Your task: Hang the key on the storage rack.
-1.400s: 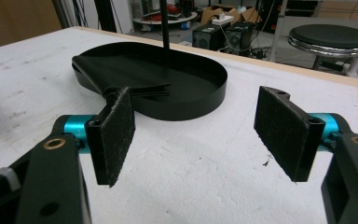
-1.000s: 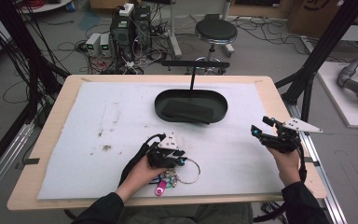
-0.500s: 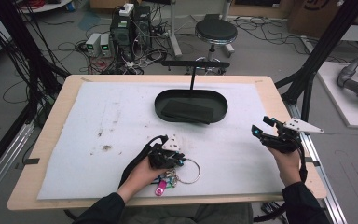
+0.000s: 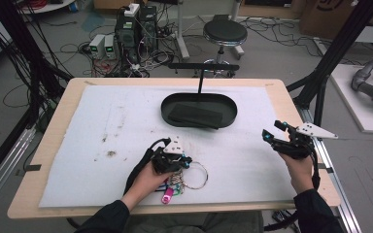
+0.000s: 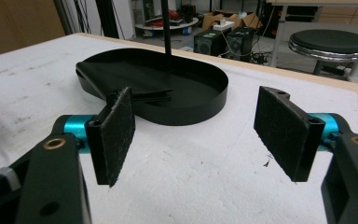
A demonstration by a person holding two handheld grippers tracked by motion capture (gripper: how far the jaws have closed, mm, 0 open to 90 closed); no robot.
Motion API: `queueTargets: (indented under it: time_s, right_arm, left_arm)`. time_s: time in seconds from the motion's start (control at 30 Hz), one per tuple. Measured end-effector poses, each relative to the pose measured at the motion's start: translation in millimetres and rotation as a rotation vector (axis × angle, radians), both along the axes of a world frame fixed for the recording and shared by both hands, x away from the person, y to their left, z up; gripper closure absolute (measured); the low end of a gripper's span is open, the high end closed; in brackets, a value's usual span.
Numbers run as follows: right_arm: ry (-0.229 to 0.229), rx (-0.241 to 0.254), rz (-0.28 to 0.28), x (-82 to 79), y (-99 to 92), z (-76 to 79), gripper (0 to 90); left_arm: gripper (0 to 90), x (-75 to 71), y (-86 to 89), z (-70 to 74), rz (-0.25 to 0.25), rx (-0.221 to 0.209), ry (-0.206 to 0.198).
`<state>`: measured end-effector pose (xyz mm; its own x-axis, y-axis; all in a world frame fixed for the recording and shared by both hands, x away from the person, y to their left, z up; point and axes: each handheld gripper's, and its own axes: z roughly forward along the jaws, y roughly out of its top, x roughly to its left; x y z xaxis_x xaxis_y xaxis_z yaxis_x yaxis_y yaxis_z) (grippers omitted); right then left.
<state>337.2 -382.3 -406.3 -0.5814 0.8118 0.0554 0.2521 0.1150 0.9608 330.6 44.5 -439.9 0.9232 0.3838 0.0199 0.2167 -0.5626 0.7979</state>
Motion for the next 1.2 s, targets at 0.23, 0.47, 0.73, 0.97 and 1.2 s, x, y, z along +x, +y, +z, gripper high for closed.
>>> queueTargets:
  time_s: [0.23, 0.47, 0.73, 0.97, 1.2]
  right_arm:
    - [-0.009, 0.013, 0.016, -0.8, 4.2, 2.1, 29.7]
    - [-0.011, 0.021, 0.077, -2.6, 20.8, 4.7, 29.7]
    - [0.015, 0.018, 0.205, -1.8, 49.8, 1.5, 30.2]
    - [0.060, -0.010, 0.366, -1.6, 83.1, -6.4, 35.9]
    - [0.109, -0.082, 0.508, -1.4, 116.5, -17.9, 44.8]
  left_arm:
    - [86.3, -3.9, 8.2, 13.1, 0.023, -0.074, -0.090]
    - [86.3, -9.2, 13.3, 23.6, 0.018, -0.114, -0.175]
    - [86.3, -14.9, 15.0, 28.5, -0.009, -0.144, -0.233]
    - [86.3, -19.5, 14.6, 29.9, -0.038, -0.151, -0.258]
    - [86.3, -20.8, 16.0, 29.5, -0.048, -0.158, -0.261]
